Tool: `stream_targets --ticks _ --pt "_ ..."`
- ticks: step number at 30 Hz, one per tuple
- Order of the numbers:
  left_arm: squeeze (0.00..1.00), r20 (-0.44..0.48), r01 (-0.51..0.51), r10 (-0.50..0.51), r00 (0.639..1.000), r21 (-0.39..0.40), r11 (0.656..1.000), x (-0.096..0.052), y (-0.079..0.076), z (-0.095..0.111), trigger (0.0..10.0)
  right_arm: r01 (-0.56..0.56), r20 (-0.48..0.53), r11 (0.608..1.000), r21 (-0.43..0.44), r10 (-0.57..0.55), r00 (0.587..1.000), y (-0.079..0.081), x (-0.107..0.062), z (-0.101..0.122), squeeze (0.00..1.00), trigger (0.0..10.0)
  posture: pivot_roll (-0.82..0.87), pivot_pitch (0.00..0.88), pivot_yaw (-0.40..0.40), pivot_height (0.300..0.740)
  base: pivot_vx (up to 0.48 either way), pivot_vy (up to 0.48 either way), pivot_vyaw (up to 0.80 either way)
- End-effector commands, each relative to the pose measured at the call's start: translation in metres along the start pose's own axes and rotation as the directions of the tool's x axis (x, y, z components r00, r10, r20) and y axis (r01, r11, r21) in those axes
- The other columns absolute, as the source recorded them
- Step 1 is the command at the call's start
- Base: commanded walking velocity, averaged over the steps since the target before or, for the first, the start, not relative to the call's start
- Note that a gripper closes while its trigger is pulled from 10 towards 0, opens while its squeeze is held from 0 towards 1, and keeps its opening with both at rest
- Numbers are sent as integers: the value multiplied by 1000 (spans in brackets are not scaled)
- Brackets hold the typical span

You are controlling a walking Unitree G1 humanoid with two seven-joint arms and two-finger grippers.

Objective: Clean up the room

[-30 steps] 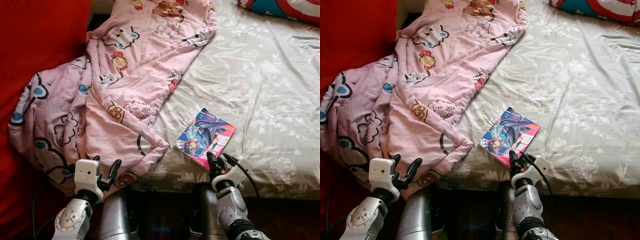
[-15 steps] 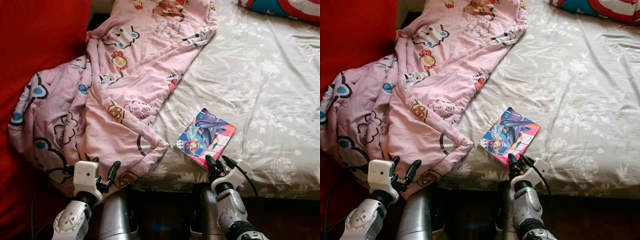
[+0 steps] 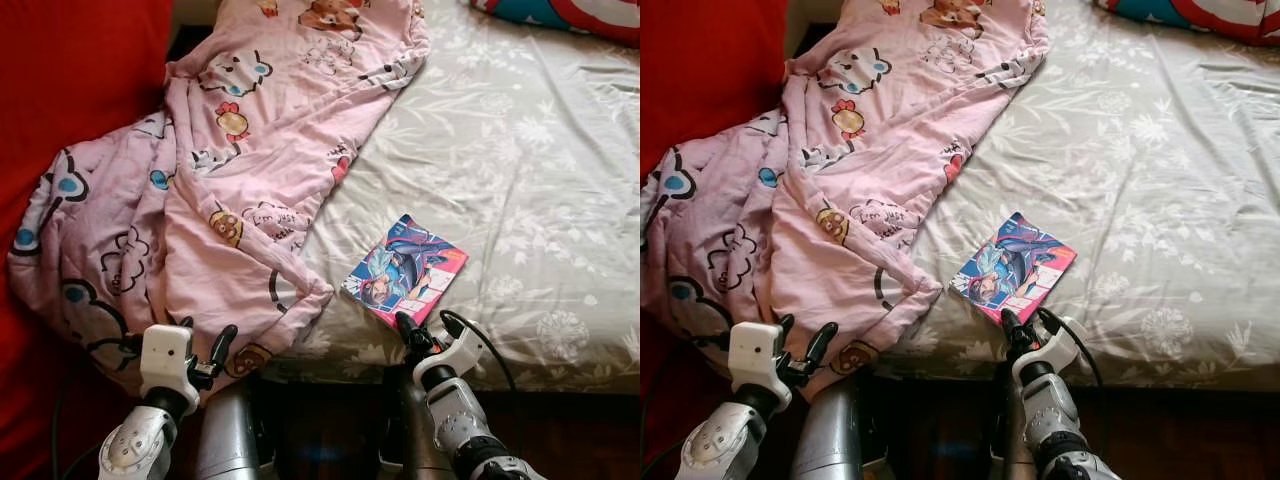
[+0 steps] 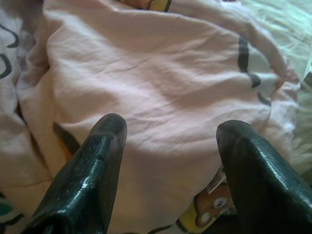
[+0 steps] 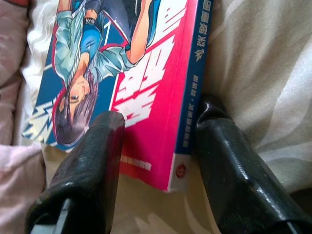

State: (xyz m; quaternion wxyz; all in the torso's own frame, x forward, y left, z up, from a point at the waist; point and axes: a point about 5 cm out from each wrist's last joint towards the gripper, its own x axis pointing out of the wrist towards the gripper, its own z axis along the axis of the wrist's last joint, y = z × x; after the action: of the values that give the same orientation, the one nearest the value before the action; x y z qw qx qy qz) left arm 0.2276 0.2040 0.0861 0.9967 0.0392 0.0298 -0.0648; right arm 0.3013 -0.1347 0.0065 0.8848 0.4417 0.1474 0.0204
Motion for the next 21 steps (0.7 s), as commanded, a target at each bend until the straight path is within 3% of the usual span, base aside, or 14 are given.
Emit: stream_targets --ticks 1,11,12,13,21 --pt "0 -24 -14 14 1000 12 1000 -6 3 -2 10000 12 -59 998 54 -9 998 0 -3 -16 0 10000 189 296 13 562 0 0 0" --pt "0 -40 -24 25 999 17 1000 -13 3 -2 10000 -9 22 994 112 6 1000 10 7 2 0 10000 201 317 9 562 0 0 0" --pt "0 -41 -23 24 999 18 1000 -13 3 -2 10000 -9 22 993 116 7 1000 10 7 2 0 4039 201 318 9 562 0 0 0" --pt "0 -42 -23 24 999 18 1000 -13 3 -2 10000 -10 24 993 119 7 1000 10 7 3 0 0 200 319 8 562 0 0 0" --pt "0 -52 -17 18 998 26 1000 -9 1 -4 10000 10 31 992 127 -14 999 2 3 3 0 0 191 306 5 562 0 0 0"
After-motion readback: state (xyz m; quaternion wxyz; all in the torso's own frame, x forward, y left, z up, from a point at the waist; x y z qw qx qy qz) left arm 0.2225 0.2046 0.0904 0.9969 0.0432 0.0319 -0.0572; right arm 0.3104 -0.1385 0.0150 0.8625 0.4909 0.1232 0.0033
